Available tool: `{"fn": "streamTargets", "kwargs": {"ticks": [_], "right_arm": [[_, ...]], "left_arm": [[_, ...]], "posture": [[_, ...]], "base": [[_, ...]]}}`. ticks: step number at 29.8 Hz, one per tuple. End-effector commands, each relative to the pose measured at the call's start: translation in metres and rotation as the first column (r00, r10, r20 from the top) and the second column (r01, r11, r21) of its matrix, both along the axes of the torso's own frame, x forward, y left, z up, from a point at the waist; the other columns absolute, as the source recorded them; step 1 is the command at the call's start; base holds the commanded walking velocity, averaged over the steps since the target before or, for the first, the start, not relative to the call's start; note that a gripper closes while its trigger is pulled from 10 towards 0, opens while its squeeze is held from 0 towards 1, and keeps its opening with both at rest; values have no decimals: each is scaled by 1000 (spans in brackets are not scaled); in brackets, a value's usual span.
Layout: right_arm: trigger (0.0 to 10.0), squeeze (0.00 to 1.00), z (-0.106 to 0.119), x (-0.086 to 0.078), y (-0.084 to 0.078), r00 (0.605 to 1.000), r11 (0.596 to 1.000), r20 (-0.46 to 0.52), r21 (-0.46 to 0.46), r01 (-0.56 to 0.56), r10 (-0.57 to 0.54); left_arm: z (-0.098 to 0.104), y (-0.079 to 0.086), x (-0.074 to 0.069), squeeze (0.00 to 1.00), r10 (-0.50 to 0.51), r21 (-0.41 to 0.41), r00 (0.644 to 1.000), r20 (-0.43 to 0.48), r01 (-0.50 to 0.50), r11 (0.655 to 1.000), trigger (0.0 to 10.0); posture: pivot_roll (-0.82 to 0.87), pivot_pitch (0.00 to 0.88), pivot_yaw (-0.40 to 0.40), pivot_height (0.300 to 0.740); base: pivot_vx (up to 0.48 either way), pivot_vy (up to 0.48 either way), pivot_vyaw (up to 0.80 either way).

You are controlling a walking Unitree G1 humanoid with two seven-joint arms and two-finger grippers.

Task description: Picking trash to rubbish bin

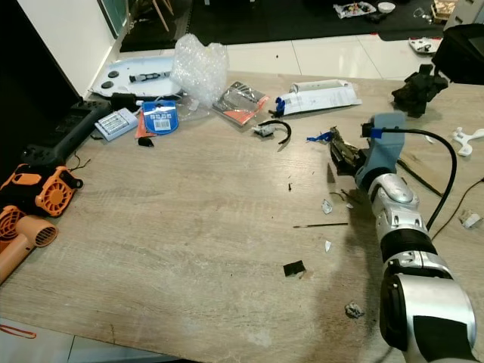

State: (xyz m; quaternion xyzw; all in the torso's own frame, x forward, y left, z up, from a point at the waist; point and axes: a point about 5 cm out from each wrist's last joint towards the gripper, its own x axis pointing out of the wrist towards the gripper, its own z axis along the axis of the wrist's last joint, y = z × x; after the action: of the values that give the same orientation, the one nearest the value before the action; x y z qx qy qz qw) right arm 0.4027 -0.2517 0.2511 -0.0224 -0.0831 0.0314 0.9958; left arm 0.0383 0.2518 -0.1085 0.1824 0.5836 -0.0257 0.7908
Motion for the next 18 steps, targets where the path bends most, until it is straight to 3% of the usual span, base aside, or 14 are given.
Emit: {"fn": "streamTargets", "kwargs": {"ticks": [1,3,4,5,6,7,8,18], "right_arm": [[10000,0,-12,1,4,997,1000,-66,13,-26,27],[10000,0,-18,1,6,994,999,-103,21,-46,48],[5922,0,-22,1,7,990,999,-133,8,-48,49],[4471,0,-25,1,6,987,999,-152,-7,-46,44],[4471,0,-25,1,6,987,999,-152,-7,-46,44],[0,0,-31,0,3,976,998,-217,-50,-34,22],[0,0,-35,-1,0,966,998,-257,-65,-20,3],[0,0,-37,-2,-8,944,998,-330,-70,7,-30]], "left_arm": [[1,8,-17,0,7,22,999,-45,-6,1000,10000],[1,7,-16,0,-1,19,999,-42,2,1000,10000],[1,6,-15,0,-4,17,999,-40,4,1000,10000],[0,6,-14,0,-4,16,999,-39,5,1000,10000],[0,6,-14,0,-4,16,999,-39,5,1000,10000],[0,4,-12,0,-6,13,999,-37,7,1000,10000],[0,4,-10,0,-7,12,999,-35,7,1000,10000],[-1,-1,4,0,2,7,1000,-15,-2,1000,10000]], "posture": [[105,399,94,740],[105,399,94,740],[95,389,90,740],[92,387,90,740],[92,387,90,740],[88,380,87,740],[86,374,85,740],[66,330,75,740]], "base": [[0,0,0],[0,0,0],[0,0,0],[0,0,0],[0,0,0],[0,0,0],[0,0,0],[0,0,0]]}}
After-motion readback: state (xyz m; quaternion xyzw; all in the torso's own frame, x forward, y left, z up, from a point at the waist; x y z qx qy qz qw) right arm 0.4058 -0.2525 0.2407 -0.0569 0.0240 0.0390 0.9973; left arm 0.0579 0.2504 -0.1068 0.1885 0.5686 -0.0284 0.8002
